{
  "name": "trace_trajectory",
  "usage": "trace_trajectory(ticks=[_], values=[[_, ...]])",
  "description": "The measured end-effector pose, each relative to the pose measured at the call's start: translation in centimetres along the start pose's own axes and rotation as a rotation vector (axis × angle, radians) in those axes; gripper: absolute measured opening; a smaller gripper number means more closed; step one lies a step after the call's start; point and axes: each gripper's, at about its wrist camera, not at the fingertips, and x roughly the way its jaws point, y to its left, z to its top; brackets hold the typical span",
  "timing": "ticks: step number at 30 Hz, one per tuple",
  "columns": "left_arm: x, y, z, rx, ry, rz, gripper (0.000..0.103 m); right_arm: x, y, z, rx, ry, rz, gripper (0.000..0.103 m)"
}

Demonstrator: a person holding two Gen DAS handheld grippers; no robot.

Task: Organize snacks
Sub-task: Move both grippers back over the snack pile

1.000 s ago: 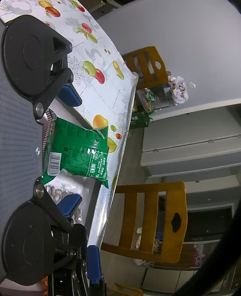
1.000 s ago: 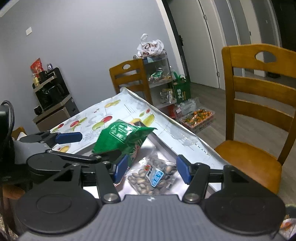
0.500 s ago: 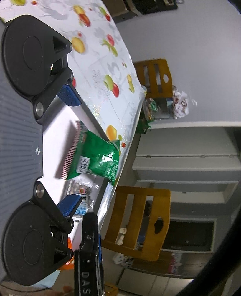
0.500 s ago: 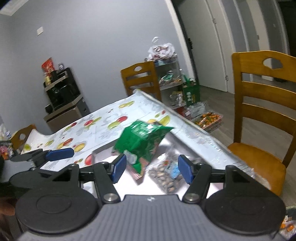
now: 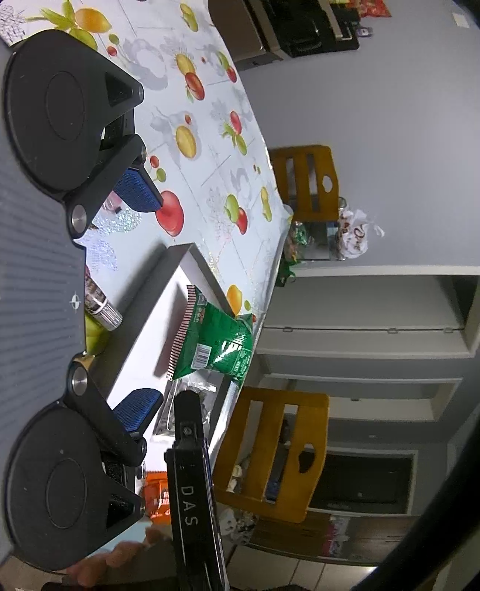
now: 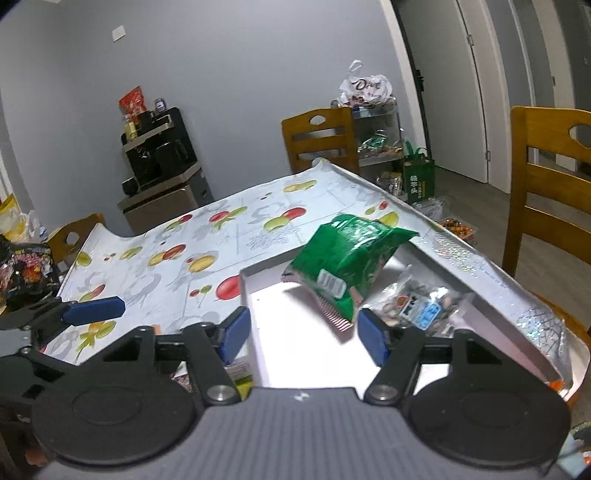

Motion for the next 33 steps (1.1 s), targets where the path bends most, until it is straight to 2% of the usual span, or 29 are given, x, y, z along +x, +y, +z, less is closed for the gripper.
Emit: trace_trajectory(ticks=[2,9,17,26,33], values=[[-0.7,0.2,-0.5,0.002,-0.005,0.015,0.103,-0.3,0.5,-0.3,-0.019,-0.011,0.006,0.083],[-2.4,2.4,-2.4,-0.029,0.022,0.085,0.103,-0.2,3.3,-0.7,-0.086,0.002,0.049,0.083],[-5.4,4.9,-4.1,-0.023,0.013,0.178,0.103,0.5,6.7,-1.7,-0.171,0.03,0.095,0.084],[-6.4,7.3,-6.6,-0.076,0.048,0.209,0.103,0.9,9.2,-3.5,-0.284,0.066,0.12,0.084],[-6.5,8.2,-7.5,-0.094,0.067,0.223,0.103,1.2,10.3,-6.5,-0.442,0.123,0.103,0.084]])
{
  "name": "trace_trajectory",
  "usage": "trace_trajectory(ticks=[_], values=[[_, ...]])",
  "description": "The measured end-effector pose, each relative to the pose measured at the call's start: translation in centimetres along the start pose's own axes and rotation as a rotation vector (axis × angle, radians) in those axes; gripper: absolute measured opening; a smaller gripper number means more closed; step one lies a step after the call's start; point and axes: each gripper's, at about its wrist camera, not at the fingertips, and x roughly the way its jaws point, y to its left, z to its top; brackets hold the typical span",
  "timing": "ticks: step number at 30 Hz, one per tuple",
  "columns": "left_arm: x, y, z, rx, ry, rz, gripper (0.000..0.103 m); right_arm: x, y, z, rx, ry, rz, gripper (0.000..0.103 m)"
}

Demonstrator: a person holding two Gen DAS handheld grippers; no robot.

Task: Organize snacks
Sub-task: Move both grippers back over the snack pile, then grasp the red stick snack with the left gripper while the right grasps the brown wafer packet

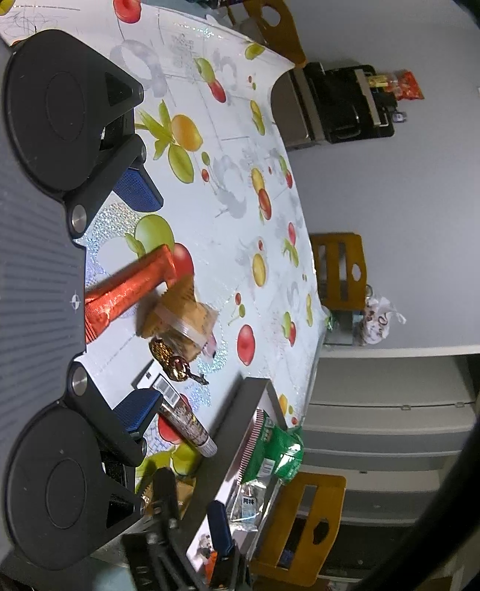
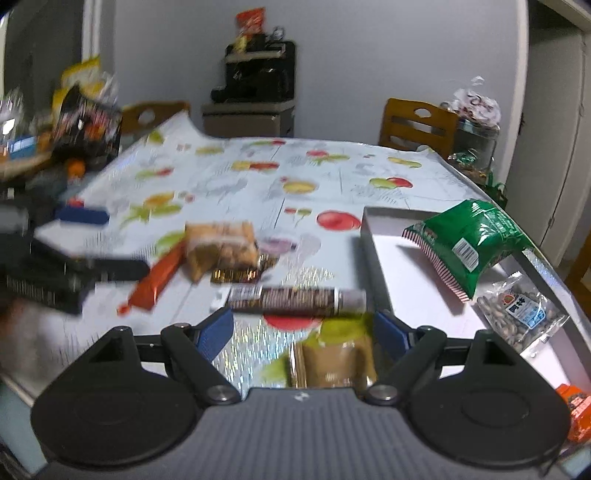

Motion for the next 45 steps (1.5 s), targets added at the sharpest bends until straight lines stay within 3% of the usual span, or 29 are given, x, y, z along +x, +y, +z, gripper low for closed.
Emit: trace_trajectory(ticks=[5,12,17,27,40,42,45], values=[[0.7,0.1,-0.4,-0.025,0.024,-0.008,0.103,0.3,0.3,-0.7,-0.013,0.031,0.02,0.084],[1.3,-0.3,-0.7,-0.036,0.046,-0.013,0.103,1.7,-0.3,-1.2,0.018,0.087,-0.03,0.084],[2.3,-0.1,-0.8,-0.065,0.082,0.016,0.099,1.4,0.5,-1.6,0.002,0.086,0.099,0.084],[4.8,0.5,-0.7,-0.142,0.164,0.078,0.059,1.5,0.7,-1.6,0.02,0.071,0.092,0.084],[6.0,0.6,-0.3,-0.156,0.134,0.126,0.041,2.2,0.8,-2.0,0.01,0.075,0.074,0.084],[6.0,0.6,-0.3,-0.156,0.128,0.127,0.028,2.3,0.8,-2.0,0.011,0.073,0.072,0.081],[5.9,0.7,-0.4,-0.156,0.124,0.13,0.025,2.4,1.0,-2.1,0.0,0.068,0.061,0.078]])
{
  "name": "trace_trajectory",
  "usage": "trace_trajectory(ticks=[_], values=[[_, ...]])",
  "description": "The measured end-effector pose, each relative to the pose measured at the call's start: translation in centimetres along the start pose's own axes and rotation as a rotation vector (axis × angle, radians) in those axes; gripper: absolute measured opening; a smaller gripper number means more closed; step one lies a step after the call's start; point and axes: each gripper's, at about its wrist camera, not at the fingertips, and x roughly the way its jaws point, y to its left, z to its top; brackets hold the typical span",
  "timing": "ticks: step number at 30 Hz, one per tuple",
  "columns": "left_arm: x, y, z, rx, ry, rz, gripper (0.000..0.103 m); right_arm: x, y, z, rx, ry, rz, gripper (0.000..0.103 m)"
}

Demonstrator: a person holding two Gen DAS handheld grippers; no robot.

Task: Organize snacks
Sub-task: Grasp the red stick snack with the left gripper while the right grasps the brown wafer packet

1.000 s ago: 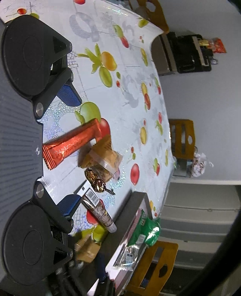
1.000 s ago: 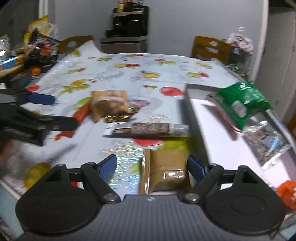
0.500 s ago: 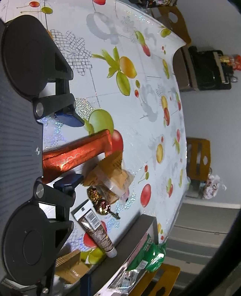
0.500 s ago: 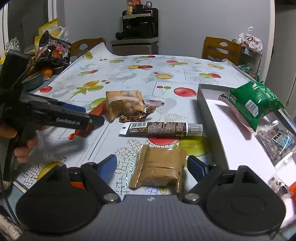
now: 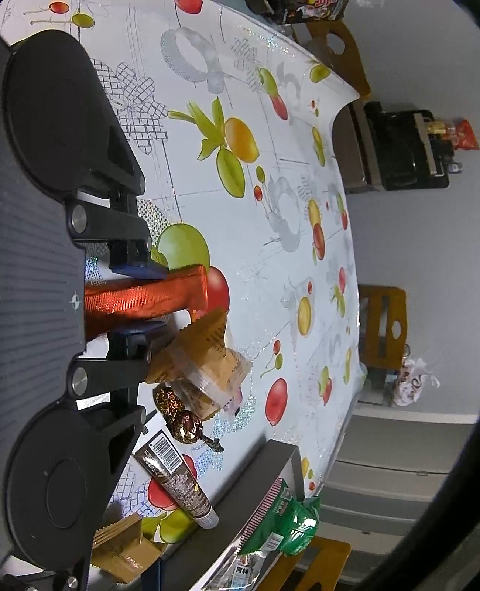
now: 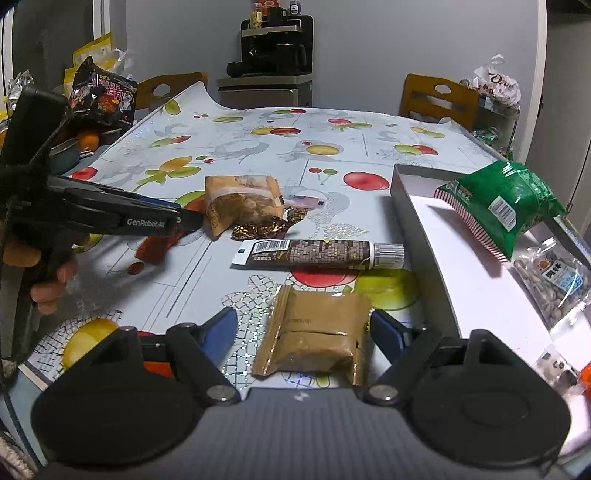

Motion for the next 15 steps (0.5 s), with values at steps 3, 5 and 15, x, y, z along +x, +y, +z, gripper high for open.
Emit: trace_trajectory(ticks=[3,5,15], values=[[-0.2,0.2,-0.1,-0.006,-0.003,0.0,0.025,0.0,0.1,-0.1,-0.007,0.0,0.002,0.065],[-0.3,0.3,-0.2,-0.009,-0.003,0.005,0.024,0.2,0.0,-0.1,0.0,0.01,0.01,0.059],[-2.1,1.4,-0.2,-0.038,-0.044,0.046,0.023,0.0,0.2,-0.2,-0.011,-0.009,0.016,0.045]])
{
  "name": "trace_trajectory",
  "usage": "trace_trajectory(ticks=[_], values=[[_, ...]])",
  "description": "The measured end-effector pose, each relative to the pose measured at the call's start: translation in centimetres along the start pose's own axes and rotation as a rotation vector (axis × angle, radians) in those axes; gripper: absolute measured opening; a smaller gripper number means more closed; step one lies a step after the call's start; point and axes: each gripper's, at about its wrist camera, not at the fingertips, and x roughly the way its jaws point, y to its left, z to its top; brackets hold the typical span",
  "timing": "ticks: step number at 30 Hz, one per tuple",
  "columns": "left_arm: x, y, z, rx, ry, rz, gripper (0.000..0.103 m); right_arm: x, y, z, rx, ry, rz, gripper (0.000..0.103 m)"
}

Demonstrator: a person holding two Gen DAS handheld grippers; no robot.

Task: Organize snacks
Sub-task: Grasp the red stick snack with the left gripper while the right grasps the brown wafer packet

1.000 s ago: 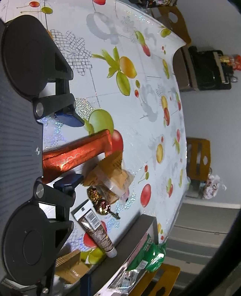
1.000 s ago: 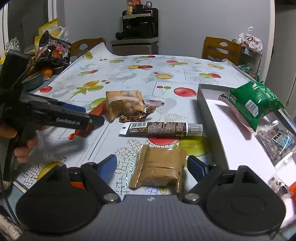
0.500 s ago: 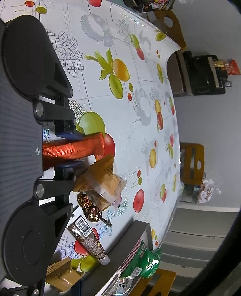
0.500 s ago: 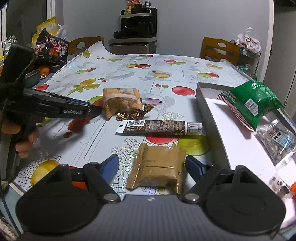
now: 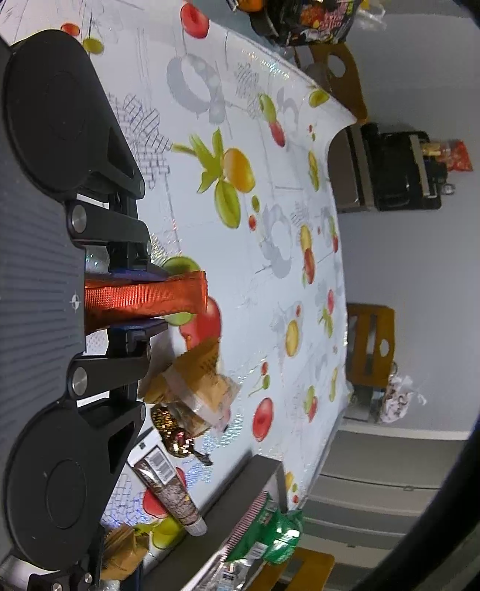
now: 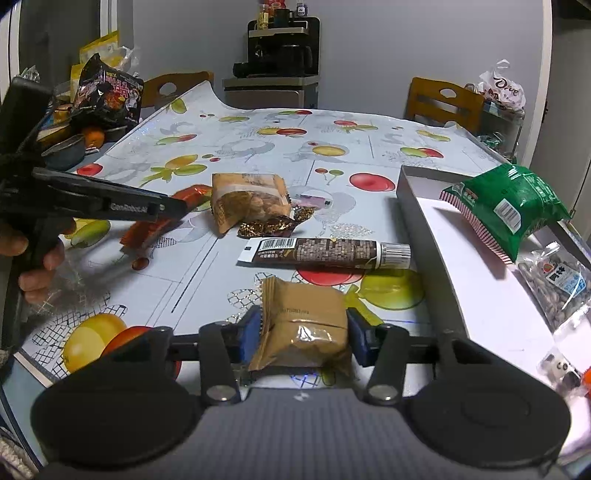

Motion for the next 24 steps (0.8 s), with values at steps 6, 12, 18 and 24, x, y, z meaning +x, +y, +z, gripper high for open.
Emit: trace_trajectory(ticks=[6,12,18,24], values=[[-2.4,0.2,1.2,-0.002,-0.091,0.013,0.023,-0.9,0.0,0.2,-0.005,-0.047,-0.005,0.045],[-4.3,-0.5,2.7,0.015,-0.158,0.0,0.023,-2.2,-0.1,0.9,-0.01,-0.096,-0.007,0.045],[-5.0,-2.0,3.8,0.044,-0.185,-0.048,0.023,-4.1,-1.1,1.9,0.005,-0.16,-0.018,0.045],[-4.5,-4.5,4.7,0.069,-0.175,-0.115,0.023,-5.6,-3.3,2.1,0.042,-0.194,-0.063,0.045]])
